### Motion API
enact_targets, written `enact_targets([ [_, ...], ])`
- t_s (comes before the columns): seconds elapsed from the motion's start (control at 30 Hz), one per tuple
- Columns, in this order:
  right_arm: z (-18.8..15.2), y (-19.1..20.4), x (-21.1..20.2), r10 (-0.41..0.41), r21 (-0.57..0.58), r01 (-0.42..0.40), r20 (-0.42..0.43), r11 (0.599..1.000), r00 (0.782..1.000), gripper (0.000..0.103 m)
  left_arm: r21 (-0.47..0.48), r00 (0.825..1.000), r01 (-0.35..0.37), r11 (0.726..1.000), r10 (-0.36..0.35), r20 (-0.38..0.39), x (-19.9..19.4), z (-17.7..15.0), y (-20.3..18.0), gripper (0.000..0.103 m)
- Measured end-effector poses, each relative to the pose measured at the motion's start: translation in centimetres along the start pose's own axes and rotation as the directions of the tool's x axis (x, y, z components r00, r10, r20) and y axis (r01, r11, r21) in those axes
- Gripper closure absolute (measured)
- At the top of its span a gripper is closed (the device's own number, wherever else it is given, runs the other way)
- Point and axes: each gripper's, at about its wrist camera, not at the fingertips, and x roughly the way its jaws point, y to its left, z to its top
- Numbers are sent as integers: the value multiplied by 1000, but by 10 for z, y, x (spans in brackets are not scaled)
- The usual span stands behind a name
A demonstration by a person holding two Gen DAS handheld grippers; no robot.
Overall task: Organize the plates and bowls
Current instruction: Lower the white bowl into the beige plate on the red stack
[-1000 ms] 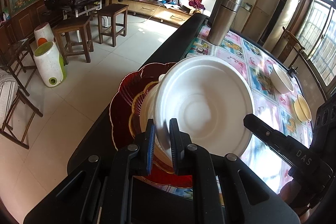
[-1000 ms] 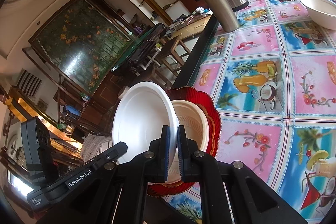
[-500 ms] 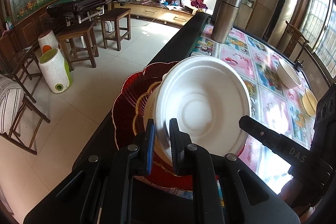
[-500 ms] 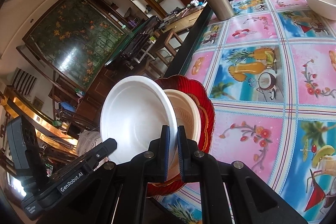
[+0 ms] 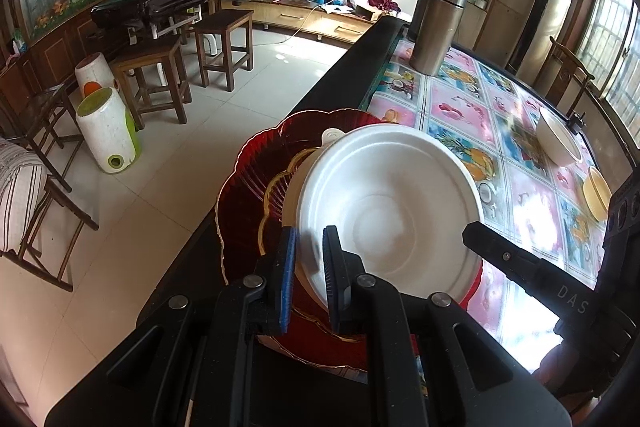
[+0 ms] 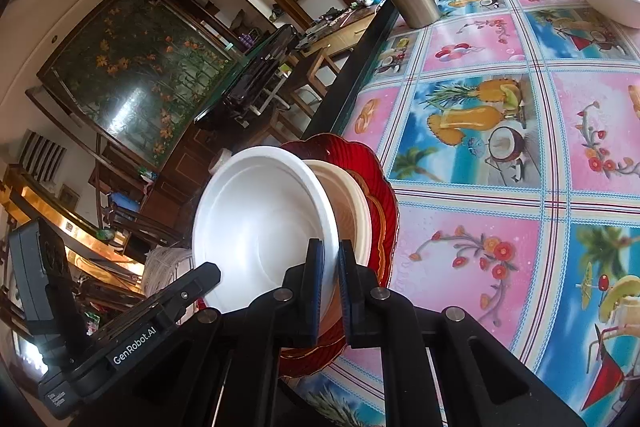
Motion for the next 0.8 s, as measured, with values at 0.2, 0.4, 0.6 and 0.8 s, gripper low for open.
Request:
enact_targets([
  [0.2,-1,0,2,6,-5,-6,1,1000,1000,95,-3,1000,-7,1000,7,-2,3,-2,-1,92],
  [0.4,-1,-2,3,7,-4,-7,-5,1000,1000,95,4,1000,-8,1000,8,-9,5,-3,0,92],
  [0.6,-1,-1,3,10,1,-10,-9,1000,1000,95,-4,1000,10,1000,-10,-22,5,-3,1,92],
  [0.8,0,-5,4,46,58,-44,-41,997,998,94,-5,999,33,999,-33,-27,-2,-1,2,92],
])
